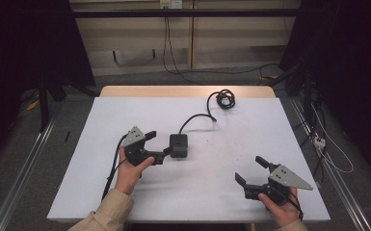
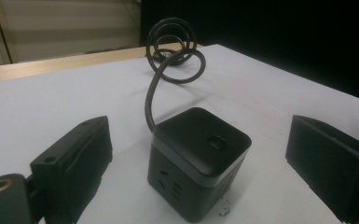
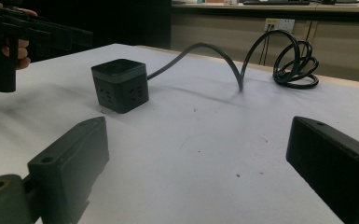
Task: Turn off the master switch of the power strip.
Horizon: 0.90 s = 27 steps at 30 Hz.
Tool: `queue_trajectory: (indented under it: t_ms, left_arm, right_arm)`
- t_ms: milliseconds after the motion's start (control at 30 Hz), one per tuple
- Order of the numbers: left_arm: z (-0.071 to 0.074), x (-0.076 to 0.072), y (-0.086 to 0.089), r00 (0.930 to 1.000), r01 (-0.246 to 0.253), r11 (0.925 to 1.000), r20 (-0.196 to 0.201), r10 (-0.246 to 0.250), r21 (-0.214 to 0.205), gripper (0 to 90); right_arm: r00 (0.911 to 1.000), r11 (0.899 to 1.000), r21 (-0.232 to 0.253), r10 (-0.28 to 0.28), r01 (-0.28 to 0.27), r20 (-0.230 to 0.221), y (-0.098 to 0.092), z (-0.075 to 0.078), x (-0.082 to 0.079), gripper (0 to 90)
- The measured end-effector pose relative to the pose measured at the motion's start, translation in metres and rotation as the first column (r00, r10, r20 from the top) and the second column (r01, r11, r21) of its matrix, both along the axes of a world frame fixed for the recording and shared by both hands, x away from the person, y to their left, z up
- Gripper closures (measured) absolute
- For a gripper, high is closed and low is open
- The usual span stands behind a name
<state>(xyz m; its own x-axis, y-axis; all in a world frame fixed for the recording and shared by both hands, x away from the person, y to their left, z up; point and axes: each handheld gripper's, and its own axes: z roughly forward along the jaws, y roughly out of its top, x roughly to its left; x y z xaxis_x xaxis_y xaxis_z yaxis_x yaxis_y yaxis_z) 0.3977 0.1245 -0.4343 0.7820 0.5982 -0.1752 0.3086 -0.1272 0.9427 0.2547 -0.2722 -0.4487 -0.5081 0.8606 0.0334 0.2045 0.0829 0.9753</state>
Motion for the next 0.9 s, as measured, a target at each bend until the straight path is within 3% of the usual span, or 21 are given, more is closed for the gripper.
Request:
queue_trajectory:
  t_ms: [900]
  left_arm:
    - [0.0011,0.0081,-0.0086,0.9998,-0.006,0.9999,0.017,0.006,0.013,12.5]
  right_arm:
    - [1.0000,1.000,0.000,0.003,-0.003,0.001,0.0005,0.0002,-0.0003,5.2]
